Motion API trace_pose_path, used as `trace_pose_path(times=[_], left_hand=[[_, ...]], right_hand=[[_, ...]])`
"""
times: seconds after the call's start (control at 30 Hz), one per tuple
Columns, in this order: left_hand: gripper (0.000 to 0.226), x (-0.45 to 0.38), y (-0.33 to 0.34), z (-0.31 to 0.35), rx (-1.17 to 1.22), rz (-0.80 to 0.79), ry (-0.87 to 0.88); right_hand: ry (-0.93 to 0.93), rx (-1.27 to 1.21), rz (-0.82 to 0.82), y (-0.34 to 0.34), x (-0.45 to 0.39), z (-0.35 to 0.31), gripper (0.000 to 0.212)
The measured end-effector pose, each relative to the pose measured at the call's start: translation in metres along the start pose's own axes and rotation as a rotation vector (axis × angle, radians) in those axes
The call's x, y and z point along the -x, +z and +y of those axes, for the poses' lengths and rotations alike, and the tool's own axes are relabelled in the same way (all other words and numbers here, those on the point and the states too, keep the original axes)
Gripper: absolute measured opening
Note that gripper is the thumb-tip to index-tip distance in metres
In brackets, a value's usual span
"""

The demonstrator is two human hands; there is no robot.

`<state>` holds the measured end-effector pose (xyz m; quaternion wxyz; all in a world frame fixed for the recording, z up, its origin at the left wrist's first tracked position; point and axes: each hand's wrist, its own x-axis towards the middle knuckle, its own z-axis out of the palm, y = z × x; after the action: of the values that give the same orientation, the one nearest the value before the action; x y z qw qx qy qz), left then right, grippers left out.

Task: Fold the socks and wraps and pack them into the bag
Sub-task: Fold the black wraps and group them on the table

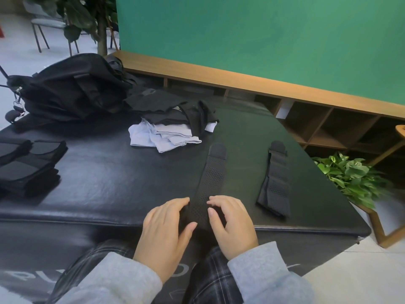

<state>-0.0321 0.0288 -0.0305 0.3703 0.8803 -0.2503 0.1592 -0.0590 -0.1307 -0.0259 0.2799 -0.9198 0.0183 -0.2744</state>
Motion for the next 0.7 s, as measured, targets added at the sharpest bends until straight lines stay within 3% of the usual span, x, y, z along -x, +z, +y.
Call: trace_pose_path(times=[0.07,0.27,0.47,0.7], left_hand=[[0.047,-0.001,-0.001,0.003,0.048,0.007,-0.043],[0.02,0.0,0.0,-0.005,-0.08,0.035,0.161],[0.047,0.001,0.006,-0.009,-0.162,0.02,0.197],[0.049,0.002,0.008,-0.012,-0.152,0.032,0.221]], right_hand=[[0.003,0.007,0.011,0.001,0.002,0.001,0.032],[0.036,-0.014,0.03,0.001,0.004,0.001,0.023],[0.044,0.032,0.032,0.003,0.003,0.001,0.031],[-0.002,0.051,0.025,0.001,0.003,0.001,0.035]])
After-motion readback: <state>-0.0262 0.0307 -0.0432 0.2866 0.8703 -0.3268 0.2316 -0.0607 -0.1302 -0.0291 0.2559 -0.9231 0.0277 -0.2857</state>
